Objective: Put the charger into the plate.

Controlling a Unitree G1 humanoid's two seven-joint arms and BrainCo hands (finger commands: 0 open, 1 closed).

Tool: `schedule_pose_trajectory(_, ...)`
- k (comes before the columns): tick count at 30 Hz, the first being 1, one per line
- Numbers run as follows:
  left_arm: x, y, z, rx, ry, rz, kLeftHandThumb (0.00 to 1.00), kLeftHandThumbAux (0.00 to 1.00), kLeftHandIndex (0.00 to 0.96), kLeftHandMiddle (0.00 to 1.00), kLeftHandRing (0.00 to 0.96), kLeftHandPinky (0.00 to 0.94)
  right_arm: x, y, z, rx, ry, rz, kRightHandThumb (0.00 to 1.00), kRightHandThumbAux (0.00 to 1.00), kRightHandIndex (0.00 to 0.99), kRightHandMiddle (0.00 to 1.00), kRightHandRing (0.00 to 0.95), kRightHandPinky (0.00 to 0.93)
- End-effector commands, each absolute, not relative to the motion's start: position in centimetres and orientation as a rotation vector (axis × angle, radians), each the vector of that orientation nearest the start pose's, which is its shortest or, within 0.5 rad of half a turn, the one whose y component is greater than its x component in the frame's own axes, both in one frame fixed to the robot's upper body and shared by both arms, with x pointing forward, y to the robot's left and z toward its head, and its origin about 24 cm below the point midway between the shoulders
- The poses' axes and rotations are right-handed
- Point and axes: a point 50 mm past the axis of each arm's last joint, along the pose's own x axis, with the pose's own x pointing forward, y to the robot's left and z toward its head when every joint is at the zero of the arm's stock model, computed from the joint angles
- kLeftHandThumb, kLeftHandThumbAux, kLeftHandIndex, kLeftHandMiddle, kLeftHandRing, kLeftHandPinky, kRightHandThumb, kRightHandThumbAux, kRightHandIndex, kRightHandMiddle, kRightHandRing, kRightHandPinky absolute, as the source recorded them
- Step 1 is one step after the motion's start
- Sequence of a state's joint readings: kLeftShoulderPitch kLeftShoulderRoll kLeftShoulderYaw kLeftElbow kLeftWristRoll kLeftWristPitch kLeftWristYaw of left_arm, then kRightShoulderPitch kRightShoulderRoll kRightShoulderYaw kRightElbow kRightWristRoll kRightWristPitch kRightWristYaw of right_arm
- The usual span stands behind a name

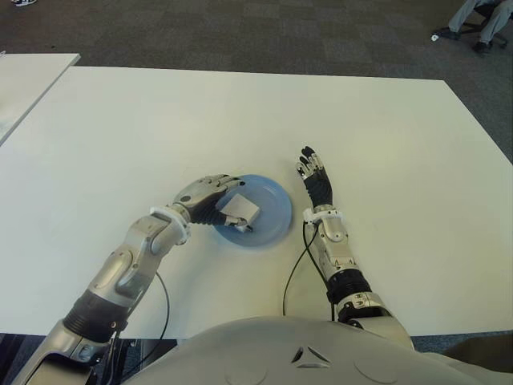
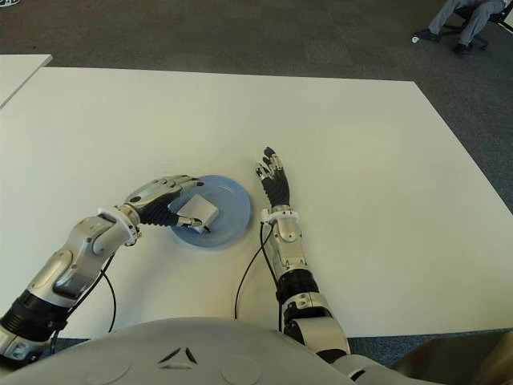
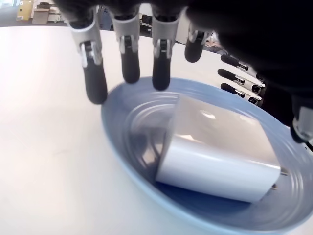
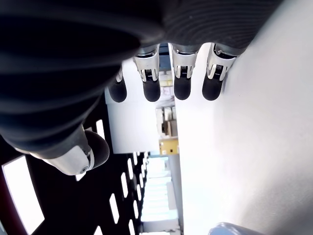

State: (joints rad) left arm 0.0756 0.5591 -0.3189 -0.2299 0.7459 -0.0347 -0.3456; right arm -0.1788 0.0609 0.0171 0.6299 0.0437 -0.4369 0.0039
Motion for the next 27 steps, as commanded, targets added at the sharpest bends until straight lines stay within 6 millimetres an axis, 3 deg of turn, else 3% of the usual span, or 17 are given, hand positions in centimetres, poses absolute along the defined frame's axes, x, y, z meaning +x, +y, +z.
schedule_pose_trajectory(1, 21.42, 15.94, 4.14, 1.255, 0.023, -0.679, 0.143, 0.324, 0.000, 0.000, 0.000, 0.000, 26.28, -10.93, -2.07, 0.135, 0.059, 0.063, 0.000, 0.575, 0.030, 0.084, 0.050, 0.030)
schedule_pose_trajectory(22, 20.85, 16.25, 3.86, 1.205, 0.012, -0.609, 0.169, 0.301, 0.000, 0.000, 0.000, 0.000, 26.11, -10.88, -1.95, 0.129, 0.046, 0.086, 0.000, 0.567, 0.030, 0.096, 0.053, 0.007)
schedule_pose_trajectory(27, 20.85, 16.15, 4.26, 1.173, -0.033, -0.559, 0.190, 0.335, 0.007, 0.000, 0.000, 0.054, 26.08, -10.93, -1.95, 0.126, 0.045, 0.089, 0.000, 0.563, 0.031, 0.098, 0.054, 0.008)
